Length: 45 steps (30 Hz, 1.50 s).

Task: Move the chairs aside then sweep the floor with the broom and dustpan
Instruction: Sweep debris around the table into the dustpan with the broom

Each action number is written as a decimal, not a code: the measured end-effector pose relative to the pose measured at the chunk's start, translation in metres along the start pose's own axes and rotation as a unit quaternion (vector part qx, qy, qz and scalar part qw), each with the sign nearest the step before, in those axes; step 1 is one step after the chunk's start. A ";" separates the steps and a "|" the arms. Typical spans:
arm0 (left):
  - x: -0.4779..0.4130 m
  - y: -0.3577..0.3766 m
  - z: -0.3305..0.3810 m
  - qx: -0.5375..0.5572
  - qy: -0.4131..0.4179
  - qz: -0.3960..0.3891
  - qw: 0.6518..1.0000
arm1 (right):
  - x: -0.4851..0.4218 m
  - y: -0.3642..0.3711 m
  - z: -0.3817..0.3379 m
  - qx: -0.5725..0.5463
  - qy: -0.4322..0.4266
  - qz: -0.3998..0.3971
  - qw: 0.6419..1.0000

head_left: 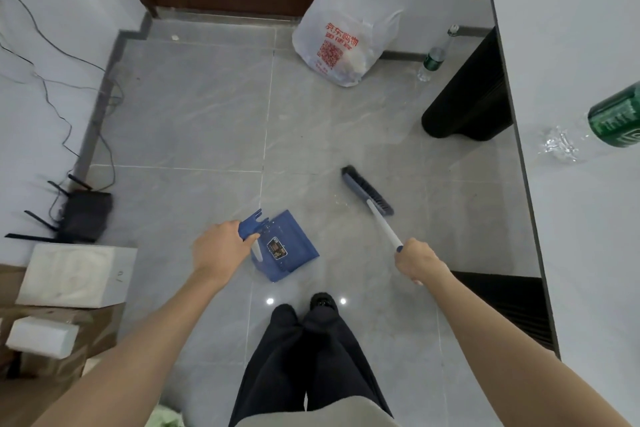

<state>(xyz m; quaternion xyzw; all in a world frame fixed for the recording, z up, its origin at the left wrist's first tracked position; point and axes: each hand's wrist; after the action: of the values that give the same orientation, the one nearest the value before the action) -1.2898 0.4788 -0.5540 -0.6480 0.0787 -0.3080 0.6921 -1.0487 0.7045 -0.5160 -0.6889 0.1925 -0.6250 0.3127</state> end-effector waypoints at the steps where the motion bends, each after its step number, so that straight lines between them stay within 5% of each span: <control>1: 0.003 0.000 0.002 0.007 -0.007 -0.002 1.000 | 0.004 -0.002 -0.003 0.013 -0.017 -0.012 1.000; 10: 0.019 -0.014 0.002 0.044 -0.010 -0.004 0.999 | 0.052 -0.044 0.001 0.064 -0.084 -0.121 0.987; 18: 0.050 -0.032 -0.020 0.071 0.017 0.009 0.997 | 0.078 -0.043 -0.006 0.068 -0.123 -0.088 0.986; 24: 0.073 -0.027 -0.029 0.095 -0.048 -0.018 0.994 | 0.075 -0.015 -0.021 0.068 -0.124 -0.053 0.989; 35: 0.091 -0.028 -0.043 0.141 -0.081 -0.025 0.986 | 0.091 -0.006 -0.049 0.121 -0.151 -0.123 0.973; 45: 0.120 -0.024 -0.069 0.174 -0.184 0.019 0.967 | 0.102 -0.013 -0.072 0.150 -0.205 0.020 0.967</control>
<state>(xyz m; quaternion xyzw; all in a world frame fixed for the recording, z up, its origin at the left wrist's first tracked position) -1.2370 0.3574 -0.5068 -0.5613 -0.0923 -0.1797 0.8026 -1.1066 0.6334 -0.4300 -0.7434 0.0420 -0.4856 0.4580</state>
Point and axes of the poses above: each hand's wrist, its own x-axis away from the middle knuckle, its own y-axis out of the palm, z = x × y, and after that the axes turned 6 degrees about z, right-handed
